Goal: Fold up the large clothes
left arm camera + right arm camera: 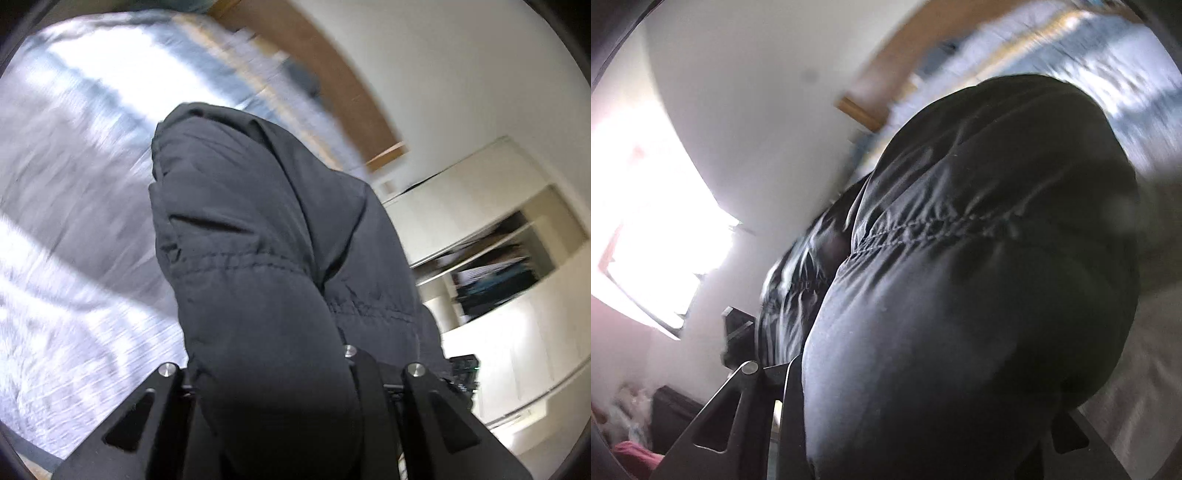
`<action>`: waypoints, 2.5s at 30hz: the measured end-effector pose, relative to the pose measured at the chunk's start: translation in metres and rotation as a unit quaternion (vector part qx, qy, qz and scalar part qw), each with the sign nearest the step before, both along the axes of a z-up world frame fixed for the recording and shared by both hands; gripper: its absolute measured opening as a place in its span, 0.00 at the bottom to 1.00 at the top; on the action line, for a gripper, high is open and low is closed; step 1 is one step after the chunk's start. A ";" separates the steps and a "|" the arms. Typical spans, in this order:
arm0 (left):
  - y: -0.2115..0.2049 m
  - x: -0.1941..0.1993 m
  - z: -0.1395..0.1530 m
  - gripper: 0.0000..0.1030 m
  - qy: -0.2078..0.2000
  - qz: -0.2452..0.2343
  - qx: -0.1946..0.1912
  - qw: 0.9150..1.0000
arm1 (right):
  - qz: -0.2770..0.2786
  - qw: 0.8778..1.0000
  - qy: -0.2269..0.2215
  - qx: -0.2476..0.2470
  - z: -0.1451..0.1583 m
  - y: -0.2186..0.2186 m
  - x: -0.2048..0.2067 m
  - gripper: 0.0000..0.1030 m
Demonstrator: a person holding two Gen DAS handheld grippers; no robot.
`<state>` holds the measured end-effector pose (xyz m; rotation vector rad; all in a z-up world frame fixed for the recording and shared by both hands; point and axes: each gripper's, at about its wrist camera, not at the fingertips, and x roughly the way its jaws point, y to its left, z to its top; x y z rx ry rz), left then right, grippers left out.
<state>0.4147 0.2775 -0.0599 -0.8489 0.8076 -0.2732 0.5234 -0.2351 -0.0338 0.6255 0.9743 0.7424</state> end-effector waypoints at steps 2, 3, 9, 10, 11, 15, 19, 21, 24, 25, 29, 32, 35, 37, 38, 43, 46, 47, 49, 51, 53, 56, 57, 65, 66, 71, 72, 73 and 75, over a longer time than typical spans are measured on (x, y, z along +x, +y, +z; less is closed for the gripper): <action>0.008 0.000 -0.018 0.18 0.028 0.015 0.013 0.999 | -0.017 0.999 0.030 -0.022 -0.026 -0.001 0.000 0.34; 0.013 -0.001 -0.023 0.22 0.034 0.020 0.018 0.999 | -0.024 0.999 0.036 -0.028 -0.034 -0.004 0.000 0.36; 0.033 -0.003 -0.019 0.46 0.052 0.030 0.091 0.994 | -0.079 0.990 0.042 -0.112 -0.037 -0.008 -0.008 0.75; 0.038 -0.006 -0.014 0.47 0.051 0.035 0.094 0.994 | -0.089 0.987 0.039 -0.131 -0.034 -0.009 -0.011 0.81; 0.046 -0.013 -0.007 0.48 0.046 0.044 0.091 0.994 | -0.096 0.985 0.035 -0.140 -0.029 -0.011 -0.012 0.84; 0.082 -0.041 0.020 0.49 0.049 0.096 0.118 0.987 | -0.144 0.969 0.022 -0.198 -0.014 -0.033 -0.016 0.91; 0.104 -0.084 0.048 0.49 0.061 0.137 0.145 0.978 | -0.192 0.954 0.016 -0.231 0.011 -0.058 -0.025 0.91; 0.101 -0.105 0.061 0.49 0.063 0.143 0.158 0.975 | -0.203 0.952 0.008 -0.230 0.024 -0.065 -0.041 0.91; 0.081 -0.123 0.074 0.49 0.057 0.139 0.191 0.970 | -0.201 0.952 -0.018 -0.228 0.049 -0.077 -0.073 0.91; 0.069 -0.132 0.081 0.49 0.054 0.137 0.205 0.968 | -0.199 0.953 -0.027 -0.227 0.056 -0.070 -0.083 0.91; 0.023 -0.163 0.099 0.53 0.032 0.121 0.233 0.964 | -0.177 0.956 -0.053 -0.227 0.094 -0.069 -0.122 0.93; -0.017 -0.185 0.110 0.64 0.009 0.109 0.252 0.962 | -0.160 0.955 -0.079 -0.235 0.110 -0.046 -0.163 0.95; -0.057 -0.206 0.120 0.64 -0.010 0.099 0.281 0.954 | -0.145 0.952 -0.105 -0.250 0.126 -0.022 -0.202 0.97; -0.079 -0.220 0.126 0.66 -0.020 0.085 0.293 0.952 | -0.139 0.947 -0.125 -0.261 0.134 -0.009 -0.225 0.99; -0.091 -0.227 0.129 0.68 -0.023 0.079 0.300 0.951 | -0.138 0.945 -0.132 -0.266 0.136 -0.005 -0.233 0.99; -0.137 -0.260 0.139 0.69 -0.044 0.075 0.340 0.937 | -0.135 0.922 -0.184 -0.313 0.149 0.021 -0.287 0.99; -0.156 -0.278 0.144 0.69 -0.054 0.077 0.356 0.930 | -0.129 0.906 -0.211 -0.343 0.154 0.034 -0.317 1.00; -0.159 -0.283 0.145 0.69 -0.057 0.080 0.361 0.927 | -0.128 0.901 -0.218 -0.352 0.154 0.037 -0.324 1.00; -0.169 -0.294 0.149 0.69 -0.060 0.088 0.379 0.919 | -0.128 0.891 -0.233 -0.368 0.157 0.042 -0.343 1.00; -0.178 -0.307 0.152 0.69 -0.066 0.093 0.390 0.914 | -0.128 0.886 -0.243 -0.374 0.161 0.045 -0.358 1.00; -0.185 -0.319 0.155 0.69 -0.071 0.110 0.404 0.905 | -0.131 0.880 -0.252 -0.381 0.163 0.047 -0.370 1.00; -0.197 -0.337 0.159 0.69 -0.078 0.134 0.426 0.891 | -0.138 0.876 -0.262 -0.382 0.166 0.048 -0.386 1.00; -0.201 -0.343 0.160 0.69 -0.078 0.142 0.432 0.887 | -0.140 0.874 -0.264 -0.383 0.167 0.048 -0.390 1.00; -0.217 -0.375 0.164 0.69 -0.093 0.147 0.446 0.878 | -0.158 0.868 -0.279 -0.380 0.172 0.045 -0.413 1.00; -0.220 -0.379 0.164 0.69 -0.096 0.145 0.449 0.877 | -0.158 0.867 -0.280 -0.381 0.172 0.045 -0.414 1.00; -0.230 -0.390 0.165 0.69 -0.106 0.136 0.455 0.874 | -0.154 0.869 -0.282 -0.376 0.173 0.047 -0.420 1.00; -0.231 -0.392 0.166 0.69 -0.107 0.134 0.455 0.874 | -0.153 0.870 -0.281 -0.375 0.172 0.048 -0.421 1.00; -0.232 -0.392 0.166 0.69 -0.108 0.132 0.454 0.874 | -0.153 0.871 -0.280 -0.374 0.172 0.048 -0.421 1.00; -0.233 -0.393 0.165 0.69 -0.109 0.131 0.455 0.874 | -0.150 0.872 -0.278 -0.374 0.170 0.049 -0.422 1.00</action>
